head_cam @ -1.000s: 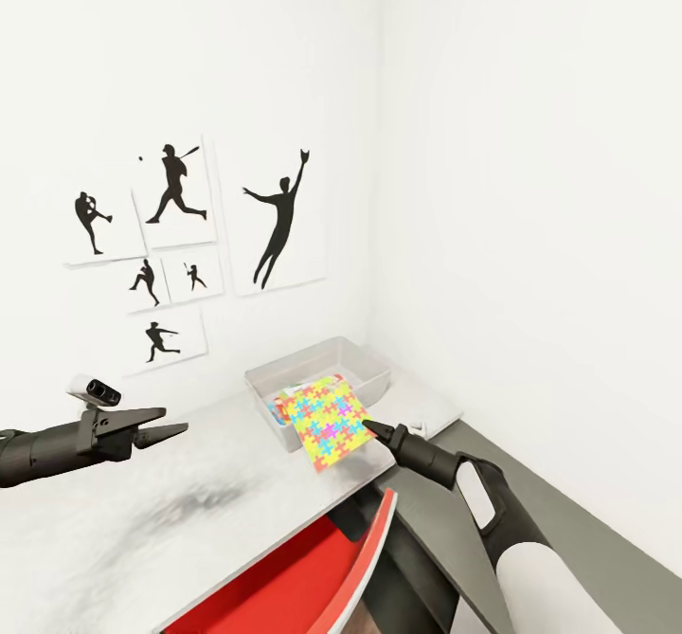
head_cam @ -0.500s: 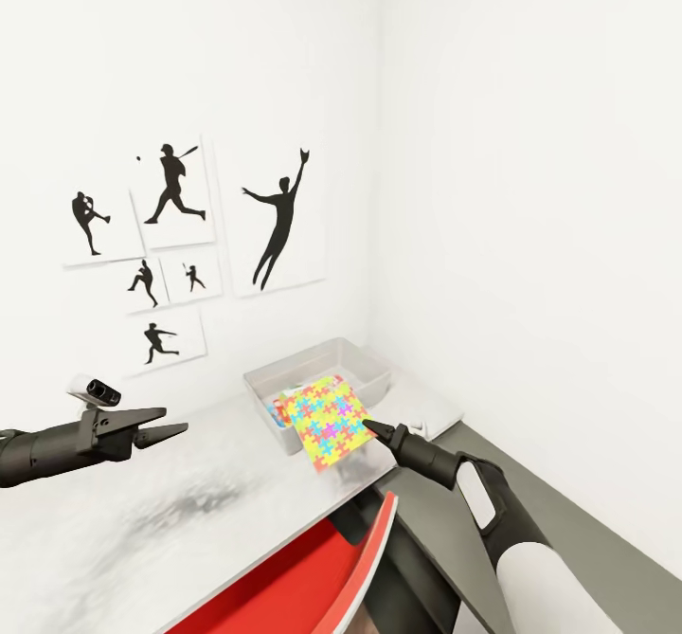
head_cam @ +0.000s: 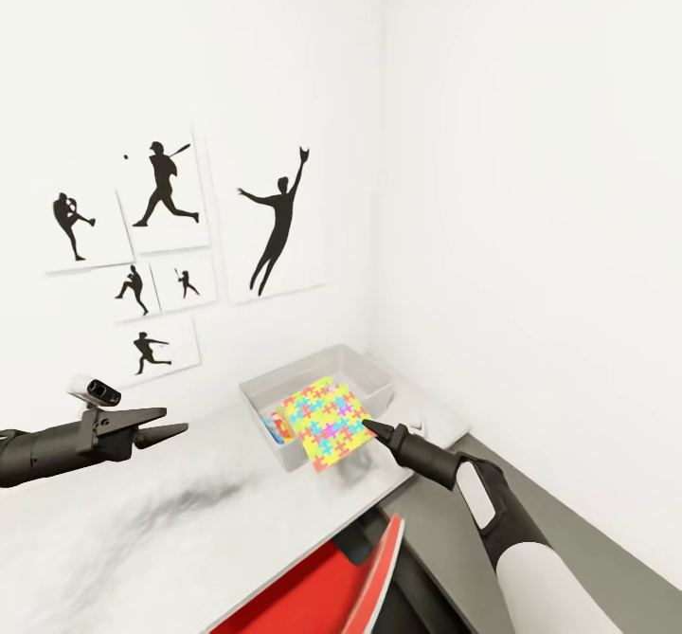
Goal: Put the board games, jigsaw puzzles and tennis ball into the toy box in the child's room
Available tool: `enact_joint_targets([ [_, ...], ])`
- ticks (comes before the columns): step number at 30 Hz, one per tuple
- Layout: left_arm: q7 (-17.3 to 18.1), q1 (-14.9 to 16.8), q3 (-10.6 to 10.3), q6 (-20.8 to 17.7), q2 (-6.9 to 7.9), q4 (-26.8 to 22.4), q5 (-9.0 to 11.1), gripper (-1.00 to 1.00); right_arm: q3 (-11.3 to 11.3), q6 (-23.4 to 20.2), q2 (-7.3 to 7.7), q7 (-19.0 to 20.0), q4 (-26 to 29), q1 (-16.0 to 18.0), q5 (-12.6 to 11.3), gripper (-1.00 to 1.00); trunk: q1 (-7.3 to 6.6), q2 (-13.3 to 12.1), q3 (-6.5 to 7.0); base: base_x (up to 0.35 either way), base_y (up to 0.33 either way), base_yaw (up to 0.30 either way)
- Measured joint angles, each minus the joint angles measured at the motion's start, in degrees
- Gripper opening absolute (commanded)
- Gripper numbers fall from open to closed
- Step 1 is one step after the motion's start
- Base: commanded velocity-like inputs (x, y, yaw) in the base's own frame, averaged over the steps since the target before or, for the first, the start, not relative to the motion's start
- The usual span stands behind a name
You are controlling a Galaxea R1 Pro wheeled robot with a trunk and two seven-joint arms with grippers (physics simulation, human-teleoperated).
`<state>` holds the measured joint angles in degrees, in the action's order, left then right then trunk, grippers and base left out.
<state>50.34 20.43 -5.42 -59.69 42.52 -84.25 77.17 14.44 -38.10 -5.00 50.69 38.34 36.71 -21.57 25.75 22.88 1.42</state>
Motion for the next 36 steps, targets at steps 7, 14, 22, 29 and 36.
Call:
enact_joint_targets([
  [7,-0.09,0.0,-0.01,0.0,-0.02,0.0,0.0,1.0,0.02,0.01,0.03,0.0,0.0,0.0,0.0,-1.0,0.01,-0.01,0.0,0.107,0.0,0.0],
  [14,-0.11,0.0,0.0,0.0,-0.02,0.0,0.02,1.0,0.01,0.01,0.04,0.0,0.0,0.0,0.0,-1.0,0.01,-0.01,0.0,0.013,0.0,0.0],
  [22,-0.11,0.0,-0.01,0.0,-0.02,0.0,0.03,1.0,-0.05,0.07,0.04,-0.01,0.0,0.0,0.0,-1.0,0.01,-0.01,0.0,0.049,0.0,0.0],
  [29,-0.11,0.0,0.0,0.0,-0.02,0.0,0.04,1.0,-0.01,0.09,0.05,0.0,0.0,0.0,0.0,-1.0,0.01,0.0,0.0,0.056,0.0,0.0],
  [36,-0.11,0.0,-0.01,0.0,-0.02,0.0,0.04,1.0,0.06,0.09,0.04,0.03,0.08,-0.02,0.0,-1.0,0.01,-0.01,0.0,0.035,0.0,0.0],
])
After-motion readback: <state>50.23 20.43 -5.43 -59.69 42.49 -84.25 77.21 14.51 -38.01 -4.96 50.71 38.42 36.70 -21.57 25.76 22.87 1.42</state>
